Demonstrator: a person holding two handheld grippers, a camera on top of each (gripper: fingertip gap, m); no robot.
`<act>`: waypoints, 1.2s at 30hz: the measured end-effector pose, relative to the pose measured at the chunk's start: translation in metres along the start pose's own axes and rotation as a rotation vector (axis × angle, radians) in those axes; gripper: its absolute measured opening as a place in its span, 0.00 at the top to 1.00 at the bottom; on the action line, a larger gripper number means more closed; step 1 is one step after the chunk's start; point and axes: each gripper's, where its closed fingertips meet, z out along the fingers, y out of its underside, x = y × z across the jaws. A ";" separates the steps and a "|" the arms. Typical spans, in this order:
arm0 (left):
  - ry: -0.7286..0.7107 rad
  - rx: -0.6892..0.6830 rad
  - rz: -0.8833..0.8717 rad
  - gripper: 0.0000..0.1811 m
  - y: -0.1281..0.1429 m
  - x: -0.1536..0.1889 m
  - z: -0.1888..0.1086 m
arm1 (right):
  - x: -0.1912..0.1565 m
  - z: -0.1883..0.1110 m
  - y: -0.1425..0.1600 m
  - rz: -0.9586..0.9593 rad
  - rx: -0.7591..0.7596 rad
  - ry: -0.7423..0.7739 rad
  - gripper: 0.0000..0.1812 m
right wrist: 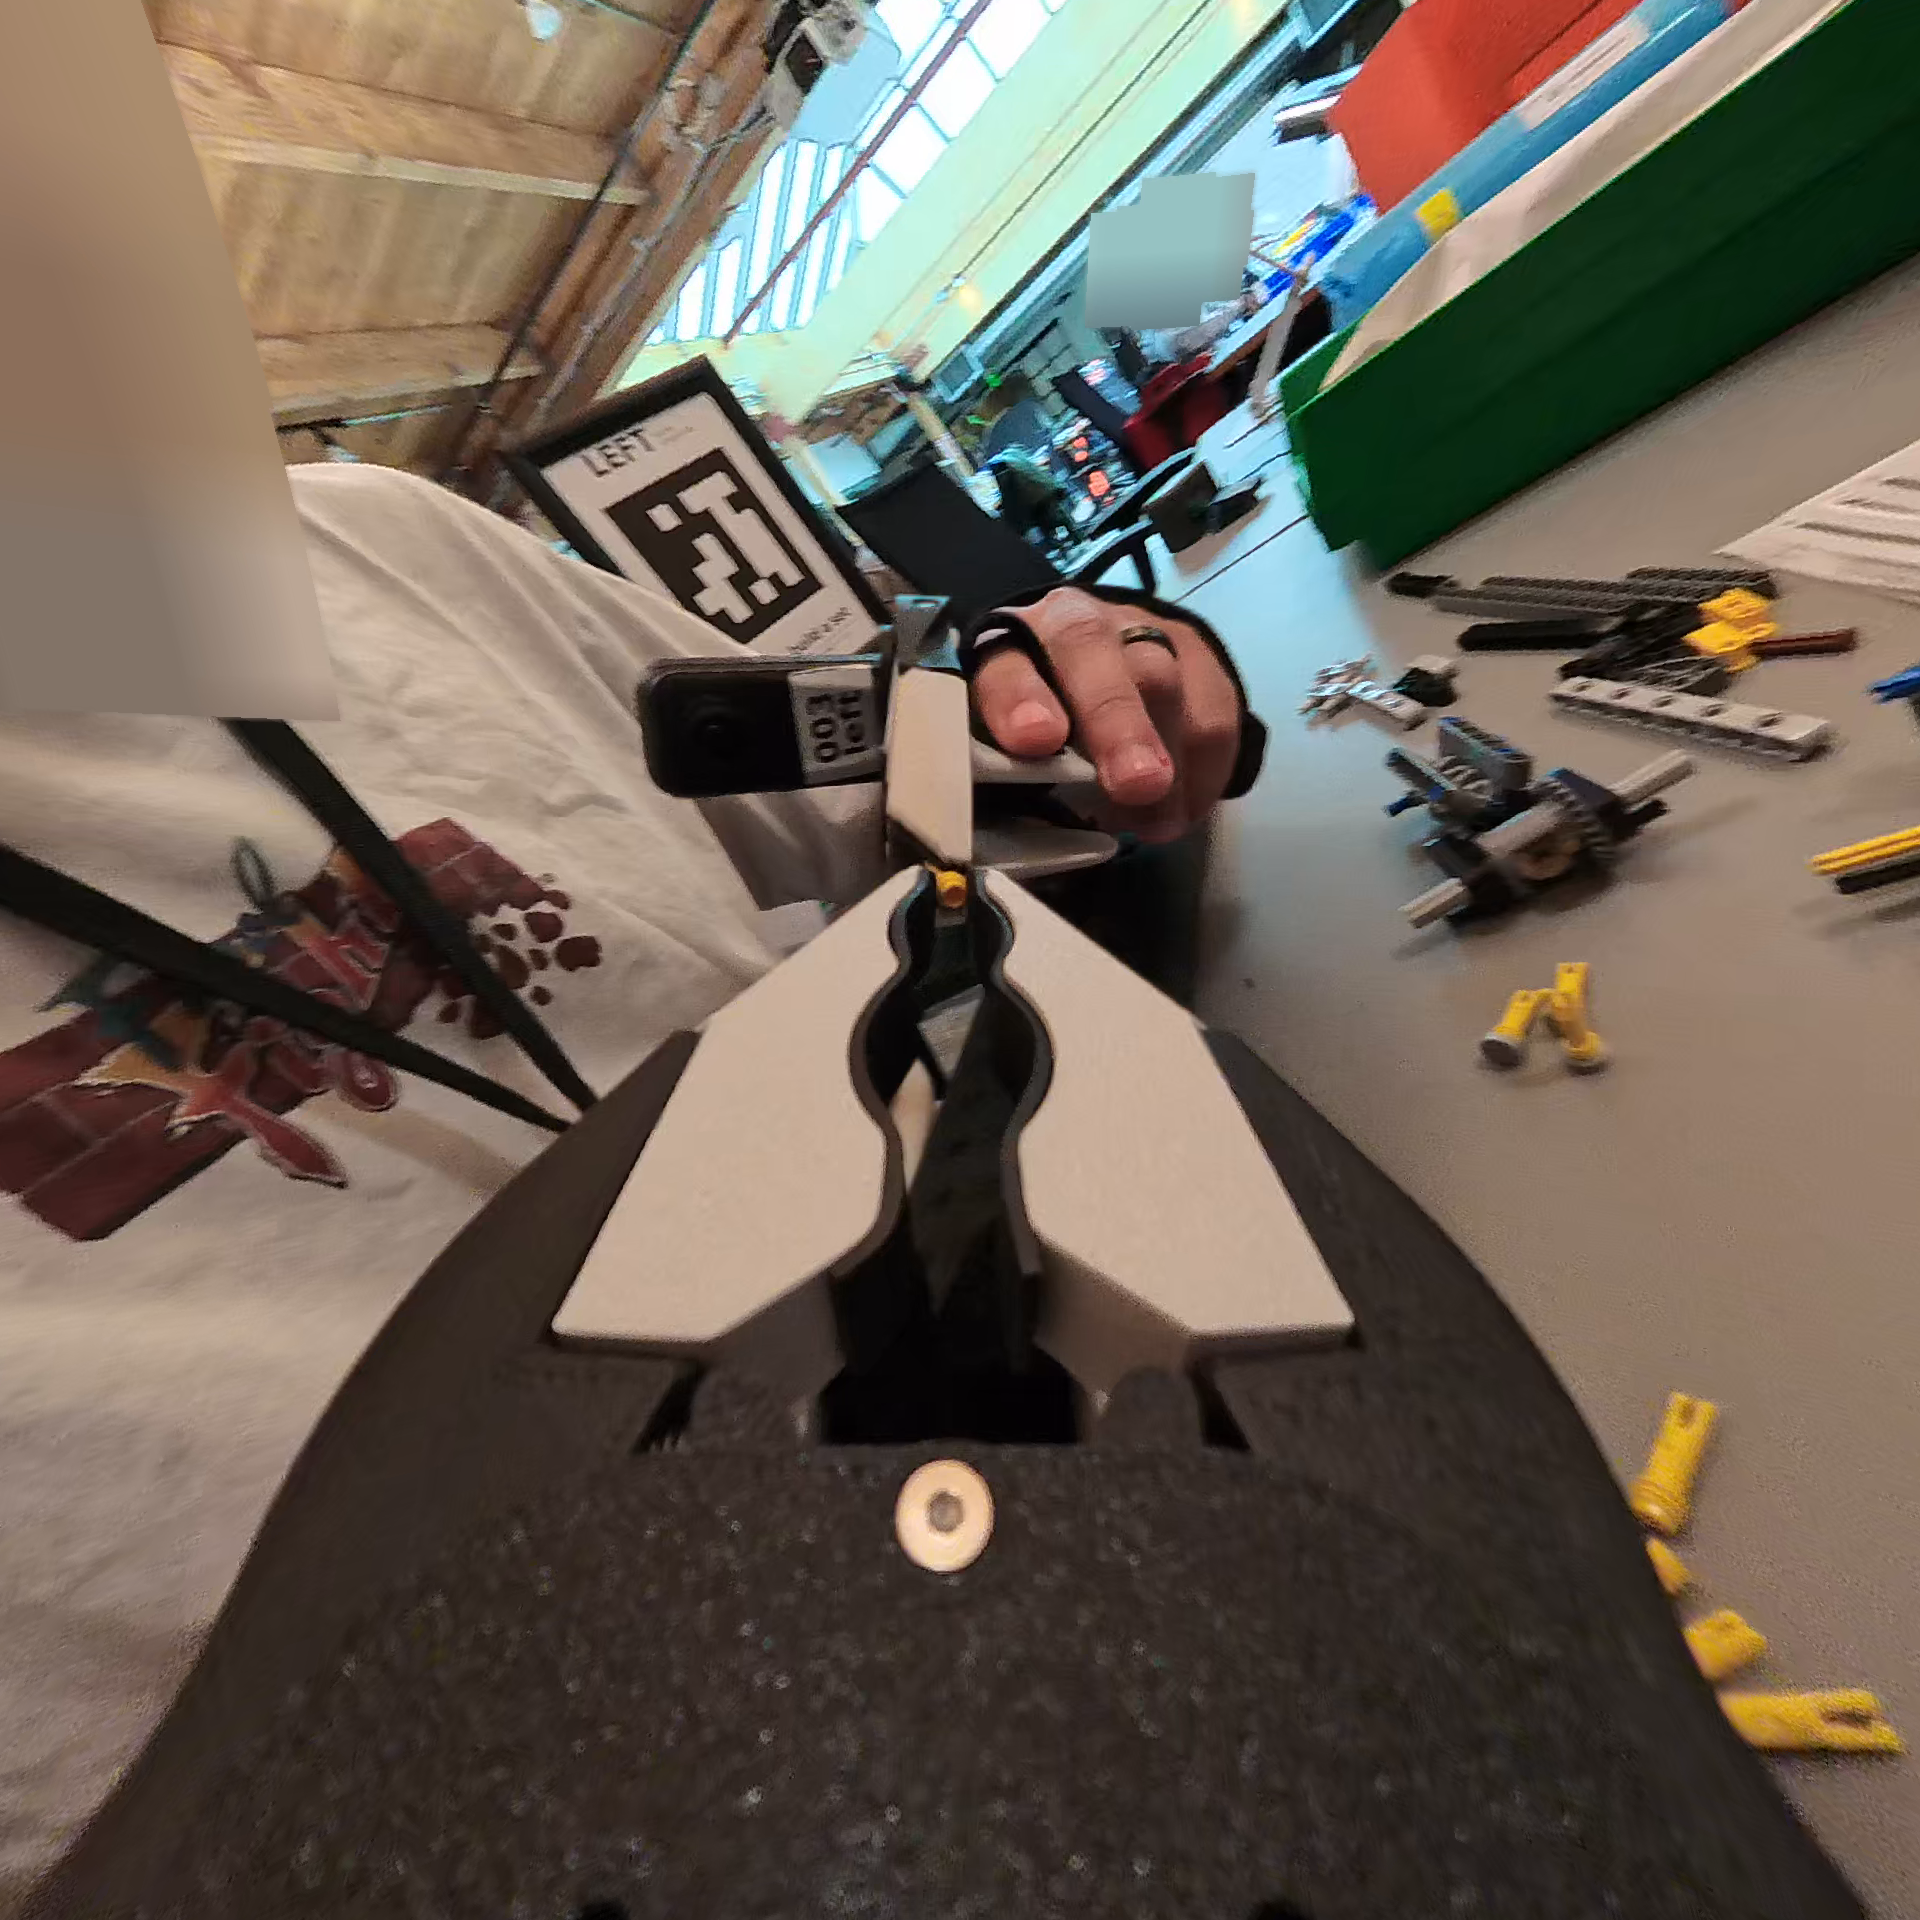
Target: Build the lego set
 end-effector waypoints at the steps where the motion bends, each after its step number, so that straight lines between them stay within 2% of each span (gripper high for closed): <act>1: 0.002 0.019 -0.008 0.98 -0.003 0.000 0.000 | -0.003 0.000 0.000 0.015 -0.005 -0.030 0.97; 4: 0.000 0.034 -0.028 0.98 -0.005 -0.003 0.000 | -0.005 0.000 -0.003 0.031 0.000 -0.062 0.97; 10: -0.001 -0.015 -0.022 0.98 0.005 0.001 0.003 | 0.005 -0.002 0.000 0.015 -0.012 0.005 0.97; 13: 0.011 -0.025 -0.035 0.98 0.005 0.000 0.004 | 0.004 -0.002 -0.002 0.034 -0.001 -0.012 0.97; 15: 0.050 -0.073 -0.093 0.98 0.013 0.002 0.007 | 0.013 -0.011 0.000 -0.045 -0.043 0.102 0.97; 18: 0.088 -0.119 -0.195 0.98 0.028 0.008 0.007 | 0.038 -0.067 -0.011 -0.196 -0.067 0.465 0.91; 21: 0.088 -0.173 -0.271 0.98 0.042 0.007 0.006 | 0.049 -0.123 0.011 -0.254 -0.225 0.789 0.85; 23: 0.110 -0.209 -0.329 0.98 0.051 0.009 0.009 | 0.051 -0.136 0.034 -0.249 -0.323 0.911 0.87; 26: 0.129 -0.233 -0.364 0.98 0.058 0.011 0.012 | 0.055 -0.137 0.069 -0.212 -0.431 0.999 0.89; 28: 0.146 -0.235 -0.375 0.98 0.059 0.014 0.012 | 0.059 -0.138 0.082 -0.199 -0.459 1.036 0.89; 30: 0.159 -0.240 -0.379 0.98 0.061 0.017 0.012 | 0.062 -0.142 0.076 -0.227 -0.457 1.090 0.90; 36: 0.176 -0.241 -0.393 0.98 0.061 0.020 0.012 | 0.075 -0.140 0.078 -0.198 -0.505 1.081 0.94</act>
